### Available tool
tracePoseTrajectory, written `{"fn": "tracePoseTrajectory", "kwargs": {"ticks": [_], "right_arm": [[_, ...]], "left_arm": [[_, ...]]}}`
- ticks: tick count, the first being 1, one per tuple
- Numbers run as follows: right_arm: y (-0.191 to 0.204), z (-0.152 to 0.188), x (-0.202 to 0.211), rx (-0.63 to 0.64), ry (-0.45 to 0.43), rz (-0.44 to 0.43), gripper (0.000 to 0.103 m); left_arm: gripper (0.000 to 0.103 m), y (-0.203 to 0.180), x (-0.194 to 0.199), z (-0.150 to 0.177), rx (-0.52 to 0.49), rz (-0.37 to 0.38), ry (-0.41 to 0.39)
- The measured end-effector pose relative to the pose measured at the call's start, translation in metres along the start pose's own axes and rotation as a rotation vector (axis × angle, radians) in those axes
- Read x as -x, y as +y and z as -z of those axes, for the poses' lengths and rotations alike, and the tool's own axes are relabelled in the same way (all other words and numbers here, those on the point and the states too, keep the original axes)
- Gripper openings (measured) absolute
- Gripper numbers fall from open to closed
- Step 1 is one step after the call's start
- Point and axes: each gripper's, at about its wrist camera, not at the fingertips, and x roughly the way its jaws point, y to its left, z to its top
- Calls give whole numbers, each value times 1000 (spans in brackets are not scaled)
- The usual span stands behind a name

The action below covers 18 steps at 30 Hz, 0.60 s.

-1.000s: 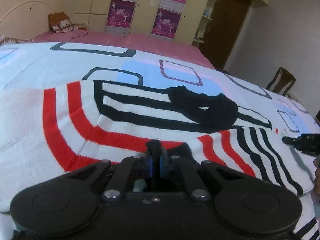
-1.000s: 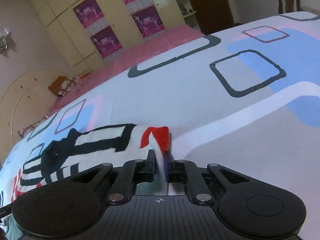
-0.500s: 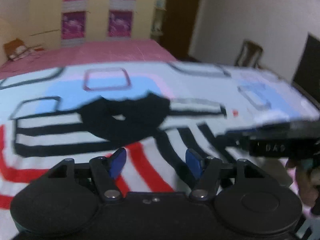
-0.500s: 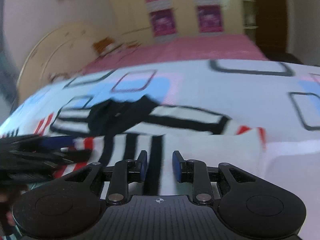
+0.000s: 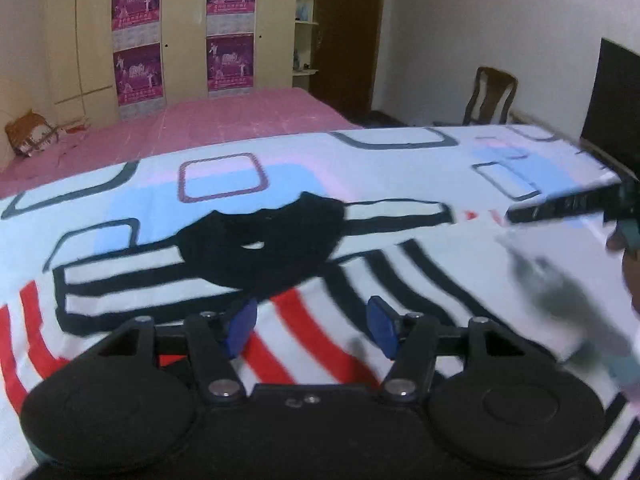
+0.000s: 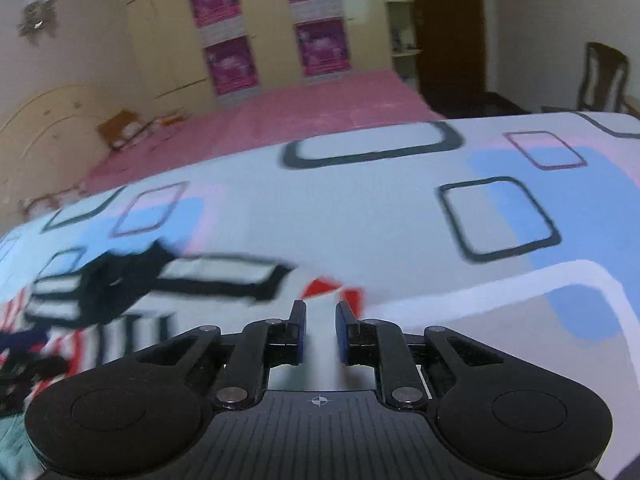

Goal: Fold small clothes
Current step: 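Grasp the other sleeve's black cuff with the left gripper and lift it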

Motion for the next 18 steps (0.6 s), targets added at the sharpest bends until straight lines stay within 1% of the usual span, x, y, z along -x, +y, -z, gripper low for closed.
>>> {"fn": "tracePoseTrajectory", "kwargs": {"ticks": [1, 3, 4, 6, 8, 9, 10, 11, 12, 13, 14, 15, 16, 17, 18], "right_arm": [[9, 6, 0, 22, 36, 8, 17], [22, 28, -5, 60, 137, 35, 16], [27, 37, 0, 98, 103, 53, 16], [34, 39, 12, 119, 103, 107, 17], [41, 41, 36, 112, 52, 88, 17], [46, 45, 47, 117, 40, 77, 17], [51, 52, 53, 123, 44, 66, 17], [55, 60, 52, 125, 66, 58, 17], [56, 72, 45, 124, 115, 65, 17], [58, 81, 42, 126, 124, 72, 16], [62, 86, 43, 144, 97, 84, 16], [67, 84, 44, 161, 102, 99, 17], [71, 81, 46, 155, 104, 102, 17], [71, 78, 50, 127, 90, 87, 17], [68, 75, 55, 84, 75, 65, 17]], "left_arm": [[61, -2, -2, 4, 6, 5, 20], [62, -5, -17, 19, 11, -9, 103], [62, -6, -14, 20, 6, -13, 86], [61, -7, -4, 14, 13, -9, 109], [62, -7, 12, 15, 24, 4, 70], [63, -7, 17, 18, 26, 4, 65], [64, -8, 17, 23, 23, -2, 77], [64, -9, 14, 30, 20, -13, 104], [65, -9, 9, 39, 16, -19, 111], [65, -11, 10, 40, 7, -25, 89], [65, -12, 11, 40, 0, -32, 89], [65, -13, 12, 37, -4, -33, 99], [65, -12, 13, 36, -1, -30, 103], [66, -10, 15, 36, 7, -28, 103], [72, -7, 17, 37, 19, -34, 101]]}}
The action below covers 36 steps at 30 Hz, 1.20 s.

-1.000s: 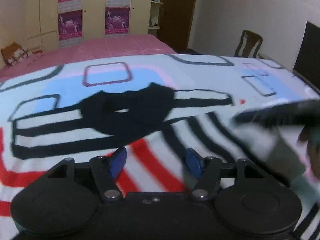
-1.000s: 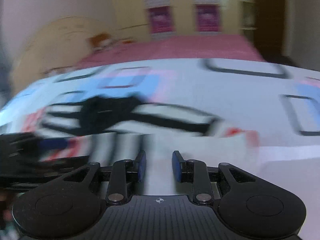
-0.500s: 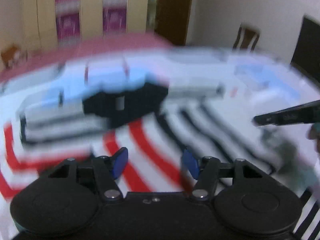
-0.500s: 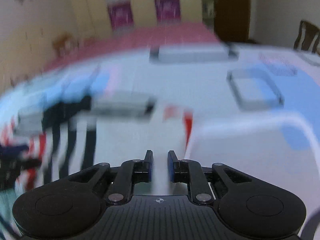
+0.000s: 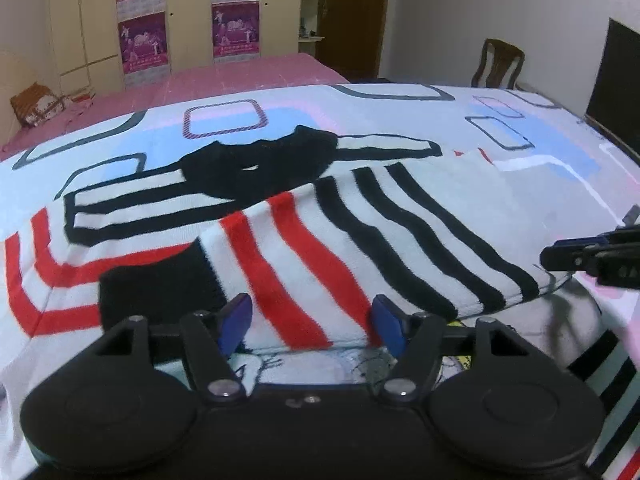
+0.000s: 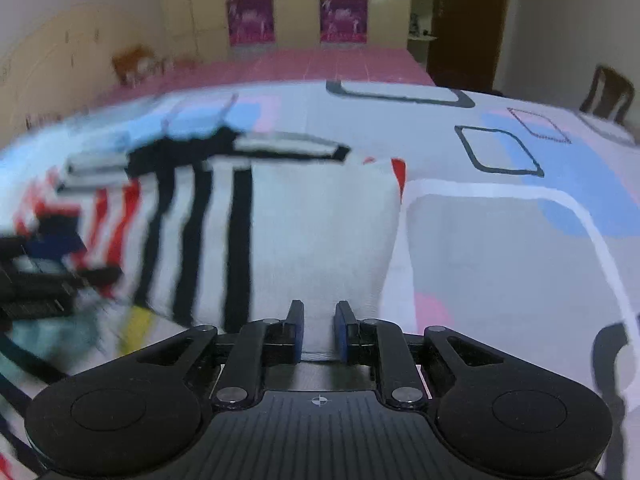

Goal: Fold small clothes
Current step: 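Grasp the other sleeve's black cuff with the left gripper and lift it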

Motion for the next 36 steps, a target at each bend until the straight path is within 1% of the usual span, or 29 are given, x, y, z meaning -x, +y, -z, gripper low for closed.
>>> {"fn": "tracePoseTrajectory", "kwargs": {"ticks": [1, 2, 3, 4, 5, 6, 7, 8, 9, 10, 11, 12, 13, 15, 16, 17, 18, 20, 24, 26, 28, 33, 34, 35, 36], "right_arm": [[-2, 3, 3, -25, -6, -3, 17], [-4, 2, 6, -50, -14, 3, 19], [-5, 2, 8, -74, -21, 9, 30], [-7, 3, 13, -101, -31, 14, 74], [-8, 2, 19, -120, -55, 17, 92], [-7, 2, 28, -125, -92, 6, 92], [-6, 0, 36, -121, -106, -1, 91], [-3, 0, 41, -115, -110, -3, 82], [0, -2, 41, -111, -107, -8, 75], [3, -3, 40, -113, -100, -14, 61], [7, -4, 38, -120, -94, -23, 50], [10, -4, 36, -127, -90, -28, 46], [14, -5, 33, -131, -83, -27, 44], [24, -6, 27, -143, -62, -41, 44], [29, -6, 25, -144, -57, -53, 44], [34, -6, 22, -135, -52, -61, 44], [41, -7, 19, -121, -47, -64, 44], [52, -7, 14, -108, -41, -69, 45], [71, -7, 9, -110, -34, -68, 45], [79, -8, 8, -112, -32, -64, 45], [84, -9, 8, -117, -33, -58, 45], [91, -9, 10, -125, -34, -42, 45], [90, -10, 11, -124, -33, -41, 45], [91, -10, 11, -125, -34, -42, 45], [90, -10, 12, -127, -37, -40, 45]], "left_arm": [[79, 4, 4, 2, 10, -18, -1], [94, 10, 6, 3, 21, -49, 4], [99, 17, 11, 6, 33, -99, 18], [99, 26, 20, 9, 50, -132, 8], [99, 36, 31, 13, 72, -138, -24], [99, 52, 46, 20, 105, -144, -65], [99, 66, 58, 26, 138, -164, -83], [98, 84, 69, 35, 181, -196, -88], [95, 103, 79, 44, 230, -227, -85], [92, 124, 88, 55, 293, -253, -79], [84, 147, 99, 68, 368, -278, -76], [77, 167, 109, 79, 435, -304, -79], [75, 187, 121, 91, 499, -341, -92], [74, 221, 144, 111, 580, -424, -117], [74, 236, 153, 120, 624, -454, -125], [72, 252, 160, 127, 683, -459, -134], [66, 270, 168, 137, 761, -450, -160], [59, 296, 178, 149, 869, -414, -228], [57, 340, 179, 157, 1027, -396, -318], [56, 355, 179, 163, 1118, -364, -378], [53, 372, 180, 171, 1186, -344, -417], [33, 398, 178, 172, 1337, -334, -464], [30, 399, 178, 168, 1337, -320, -467], [15, 399, 175, 161, 1317, -307, -461], [6, 398, 171, 153, 1289, -288, -449]]}}
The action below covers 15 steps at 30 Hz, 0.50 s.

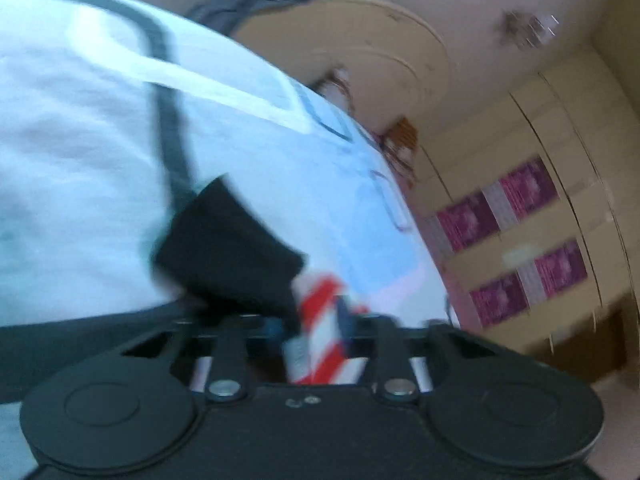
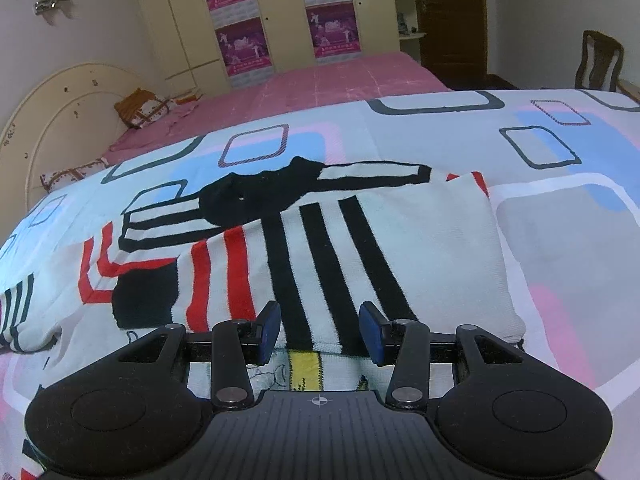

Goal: Fold small clothes
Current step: 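Grasp the other sleeve's black cuff with the left gripper and lift it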

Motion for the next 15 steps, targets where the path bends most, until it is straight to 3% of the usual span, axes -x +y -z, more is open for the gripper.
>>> {"fn": "tracePoseTrajectory", "kwargs": {"ticks": [6, 11, 15], "right_arm": [[-13, -1, 8, -37, -23, 20, 45], [-34, 0, 15, -85, -35, 37, 45], [-53, 2, 25, -112, -46, 45, 45]], "left_arm": [[6, -75, -10, 39, -195, 142, 85], [6, -153, -16, 112, -377, 268, 215], [6, -199, -15, 182, -528, 328, 324]]}}
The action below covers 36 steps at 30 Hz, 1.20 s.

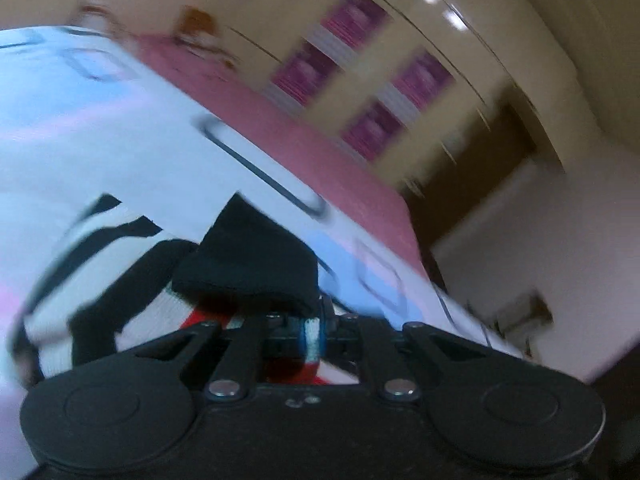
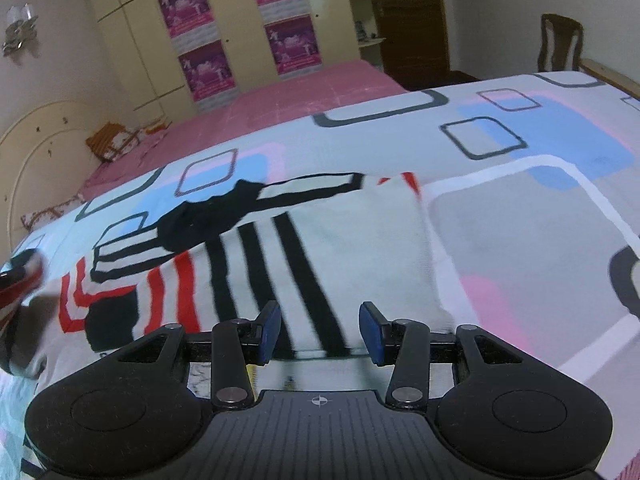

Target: Fold small clothes

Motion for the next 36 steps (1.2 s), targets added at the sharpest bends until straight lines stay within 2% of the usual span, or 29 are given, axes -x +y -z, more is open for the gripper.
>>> {"fn": "tracePoseTrajectory", "kwargs": {"ticks": [3, 8, 12, 14, 15, 16, 18, 19, 20, 21, 22, 24, 28, 30, 32, 35, 36], "right_arm": [[-15, 1, 8, -15, -7, 7, 45], [-46, 2, 20, -52, -17, 37, 45], [-71, 4, 32, -82, -20, 62, 45], [-81, 5, 38, -92, -17, 61, 45], [-86, 5, 42, -97, -18, 56, 45], [-89, 5, 45, -101, -17, 54, 45], [-95, 5, 49, -116, -18, 61, 45], [-97, 4, 50, -127, -18, 56, 46], [-98, 3, 51, -134, -18, 51, 60], [-97, 2, 52, -140, -24, 47, 71], [-96, 1, 53, -137, -39, 37, 77], [-88, -2, 52, -117, -48, -6, 77], [-65, -10, 37, -105, -32, -95, 77], [-53, -11, 25, -110, -10, -144, 76], [-40, -12, 10, -114, 17, -188, 63], [-24, -13, -14, -135, 52, -224, 62], [-20, -14, -23, -143, 62, -229, 62]], "left_arm": [[6, -44, -19, 26, -116, 33, 73], [6, -103, -53, 62, -371, 10, 136], [6, -135, -73, 98, -493, 5, 200], [9, -147, -86, 117, -532, 4, 263], [25, -150, -94, 123, -543, 8, 298], [32, -154, -96, 131, -559, 22, 316], [64, -167, -91, 150, -624, 48, 299], [71, -169, -89, 155, -638, 72, 299], [80, -171, -84, 160, -640, 108, 305], [80, -172, -79, 164, -641, 144, 306], [79, -171, -73, 165, -646, 149, 293], [76, -166, -57, 163, -650, 159, 253], [74, -133, -6, 140, -602, 81, 163], [70, -107, 22, 127, -580, 19, 129], [69, -76, 51, 113, -559, -64, 98], [68, -23, 81, 95, -499, -218, 73], [60, -8, 82, 90, -470, -252, 91]]}}
